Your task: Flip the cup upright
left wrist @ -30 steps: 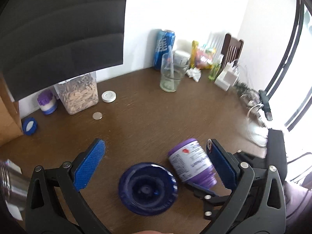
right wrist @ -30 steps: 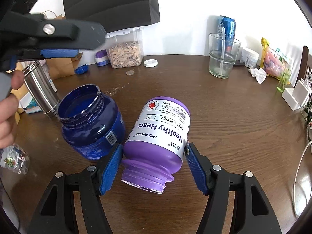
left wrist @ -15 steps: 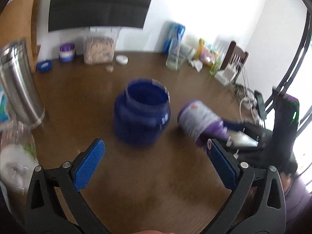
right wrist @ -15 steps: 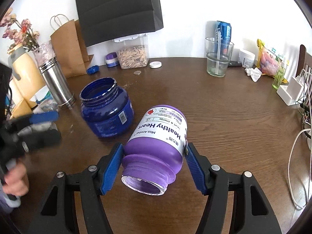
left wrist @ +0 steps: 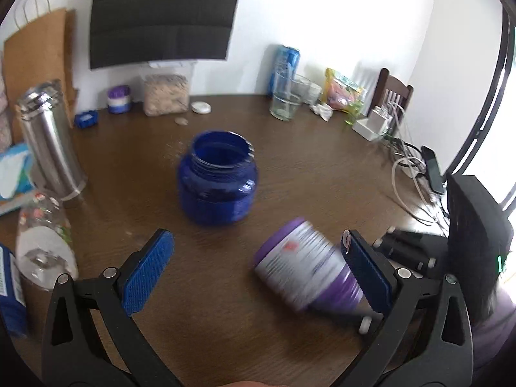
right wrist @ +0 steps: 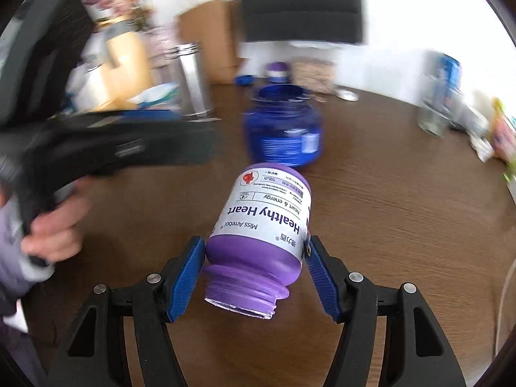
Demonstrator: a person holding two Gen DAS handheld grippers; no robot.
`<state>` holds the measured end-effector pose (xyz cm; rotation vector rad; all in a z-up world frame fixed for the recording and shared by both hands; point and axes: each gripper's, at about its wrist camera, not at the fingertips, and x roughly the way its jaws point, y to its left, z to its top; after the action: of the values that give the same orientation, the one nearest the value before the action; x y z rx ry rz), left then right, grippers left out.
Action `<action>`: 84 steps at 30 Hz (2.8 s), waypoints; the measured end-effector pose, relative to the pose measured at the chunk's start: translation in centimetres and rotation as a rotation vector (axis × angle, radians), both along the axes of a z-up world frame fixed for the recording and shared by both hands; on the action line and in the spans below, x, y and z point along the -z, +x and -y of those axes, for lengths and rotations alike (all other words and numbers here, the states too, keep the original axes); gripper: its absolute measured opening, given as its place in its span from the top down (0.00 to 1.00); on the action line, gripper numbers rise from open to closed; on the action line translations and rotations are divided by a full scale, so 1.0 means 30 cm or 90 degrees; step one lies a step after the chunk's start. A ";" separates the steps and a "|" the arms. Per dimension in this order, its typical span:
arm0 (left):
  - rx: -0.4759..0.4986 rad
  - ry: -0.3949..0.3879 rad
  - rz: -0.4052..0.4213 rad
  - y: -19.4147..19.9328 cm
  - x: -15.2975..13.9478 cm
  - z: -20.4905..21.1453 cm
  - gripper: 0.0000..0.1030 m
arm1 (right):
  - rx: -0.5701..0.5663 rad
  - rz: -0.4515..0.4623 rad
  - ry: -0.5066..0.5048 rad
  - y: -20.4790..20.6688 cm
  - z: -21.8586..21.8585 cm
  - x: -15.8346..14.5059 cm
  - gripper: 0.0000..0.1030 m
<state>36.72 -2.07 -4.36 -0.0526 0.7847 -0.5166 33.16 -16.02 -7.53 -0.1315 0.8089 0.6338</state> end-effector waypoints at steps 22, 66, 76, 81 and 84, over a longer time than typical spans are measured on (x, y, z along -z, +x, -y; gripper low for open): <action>-0.117 0.086 -0.038 -0.254 0.080 -0.044 0.38 | 0.043 -0.002 0.027 -0.147 0.136 0.000 0.34; -0.209 0.050 -0.038 -0.448 0.039 -0.124 0.26 | 0.028 0.050 0.006 -0.018 -0.156 -0.131 0.34; -0.269 0.050 -0.038 -0.596 0.056 -0.148 0.25 | -0.021 0.068 -0.021 -0.211 -0.187 0.011 0.34; -0.283 0.057 -0.035 -0.670 0.057 -0.141 0.25 | -0.020 0.085 -0.036 -0.265 -0.167 -0.024 0.19; -0.286 0.060 -0.009 -0.737 0.026 -0.121 0.19 | -0.025 0.079 -0.019 -0.325 -0.123 -0.075 0.19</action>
<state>14.60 1.57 -5.13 -0.1417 0.7813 -0.0533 23.41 -12.32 -5.27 -0.2125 0.6974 0.6436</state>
